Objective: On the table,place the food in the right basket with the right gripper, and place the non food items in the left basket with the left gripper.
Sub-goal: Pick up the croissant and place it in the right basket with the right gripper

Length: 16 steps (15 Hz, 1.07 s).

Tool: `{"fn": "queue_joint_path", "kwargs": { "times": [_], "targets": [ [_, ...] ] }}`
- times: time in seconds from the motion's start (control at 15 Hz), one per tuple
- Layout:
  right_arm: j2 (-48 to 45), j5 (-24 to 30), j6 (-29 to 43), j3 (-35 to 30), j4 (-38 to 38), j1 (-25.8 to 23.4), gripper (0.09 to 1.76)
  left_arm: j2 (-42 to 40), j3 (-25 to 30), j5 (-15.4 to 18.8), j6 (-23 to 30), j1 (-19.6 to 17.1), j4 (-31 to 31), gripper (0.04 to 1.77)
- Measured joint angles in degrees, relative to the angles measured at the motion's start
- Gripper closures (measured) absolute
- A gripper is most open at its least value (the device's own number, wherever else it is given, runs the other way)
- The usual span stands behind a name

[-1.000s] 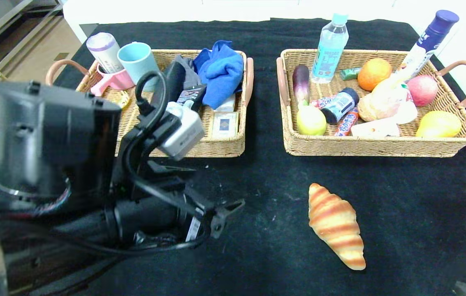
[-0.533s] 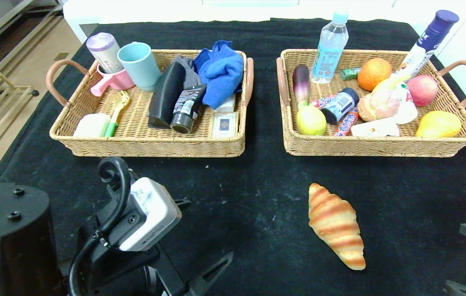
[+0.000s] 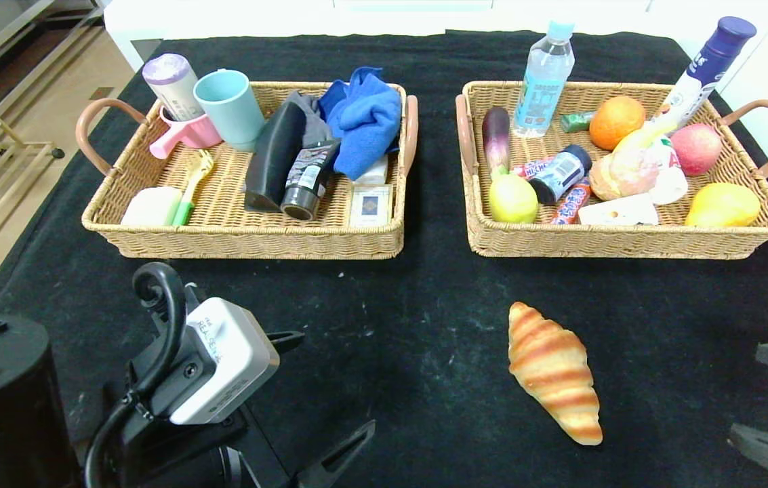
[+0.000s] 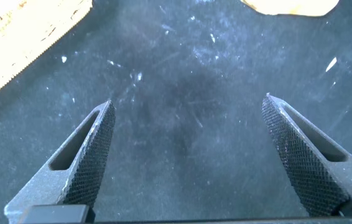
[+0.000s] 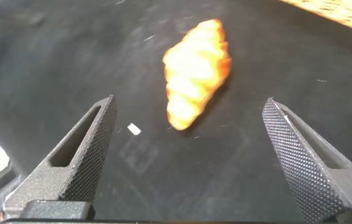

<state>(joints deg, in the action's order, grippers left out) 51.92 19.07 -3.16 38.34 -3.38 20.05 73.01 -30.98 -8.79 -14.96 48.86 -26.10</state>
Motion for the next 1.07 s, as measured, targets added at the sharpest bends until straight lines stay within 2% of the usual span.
{"fn": "queue_joint_path", "kwargs": {
  "times": [0.2, 0.4, 0.53, 0.8, 1.07],
  "targets": [
    [4.02, -7.0, 6.38, 10.97, -12.61, 4.22, 0.14, -0.79, -0.39, 0.39, -0.04, 0.01, 0.06, 0.11],
    [11.82, -23.5, 13.35, 19.3, -18.03, 12.8, 0.14, -1.43, -0.48, 0.39, -0.13, 0.01, 0.06, 0.1],
    [18.22, -31.31, 18.15, 22.77, -19.47, 17.62, 0.14, -2.01, -0.61, 0.39, -0.23, 0.04, 0.06, 0.1],
    [28.51, -35.02, 24.95, 30.76, -26.77, 21.74, 0.14, -3.19, -0.63, 0.41, -0.33, 0.17, 0.13, 0.1],
    [34.13, -39.95, 26.79, 33.1, -28.34, 23.54, 0.14, -3.99, -0.59, 0.45, -0.33, 0.2, 0.35, 0.1]
  ]
}}
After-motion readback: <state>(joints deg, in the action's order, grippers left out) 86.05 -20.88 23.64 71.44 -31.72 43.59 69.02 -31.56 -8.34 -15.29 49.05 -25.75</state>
